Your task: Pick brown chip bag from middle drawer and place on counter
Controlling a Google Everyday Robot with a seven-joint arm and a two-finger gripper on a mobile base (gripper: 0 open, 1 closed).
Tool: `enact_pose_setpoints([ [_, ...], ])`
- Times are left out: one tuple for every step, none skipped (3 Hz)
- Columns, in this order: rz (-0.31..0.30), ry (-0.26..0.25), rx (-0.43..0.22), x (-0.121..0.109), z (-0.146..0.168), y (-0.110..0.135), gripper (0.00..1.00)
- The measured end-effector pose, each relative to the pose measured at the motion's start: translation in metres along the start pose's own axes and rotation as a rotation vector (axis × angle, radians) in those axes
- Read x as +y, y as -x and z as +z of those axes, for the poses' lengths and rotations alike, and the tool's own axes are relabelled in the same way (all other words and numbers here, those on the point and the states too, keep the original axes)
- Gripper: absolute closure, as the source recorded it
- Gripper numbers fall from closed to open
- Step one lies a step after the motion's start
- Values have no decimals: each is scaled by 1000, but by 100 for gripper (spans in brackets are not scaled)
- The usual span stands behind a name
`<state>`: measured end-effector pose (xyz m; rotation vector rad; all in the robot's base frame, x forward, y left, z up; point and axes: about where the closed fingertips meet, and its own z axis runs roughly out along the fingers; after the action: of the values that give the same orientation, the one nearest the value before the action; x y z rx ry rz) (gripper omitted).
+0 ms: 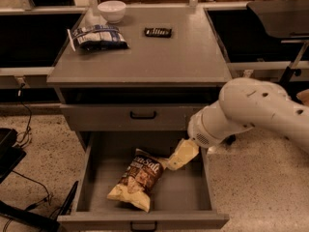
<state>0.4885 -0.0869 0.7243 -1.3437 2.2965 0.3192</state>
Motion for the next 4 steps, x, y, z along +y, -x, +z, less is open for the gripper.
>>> enact_pose_setpoints([
  [-5,-16,-10,-3,0,3,0],
  [-9,3,3,5,20,6,0],
  [-1,83,-8,30,84,1,0],
  [18,138,-27,50,152,-8,0],
])
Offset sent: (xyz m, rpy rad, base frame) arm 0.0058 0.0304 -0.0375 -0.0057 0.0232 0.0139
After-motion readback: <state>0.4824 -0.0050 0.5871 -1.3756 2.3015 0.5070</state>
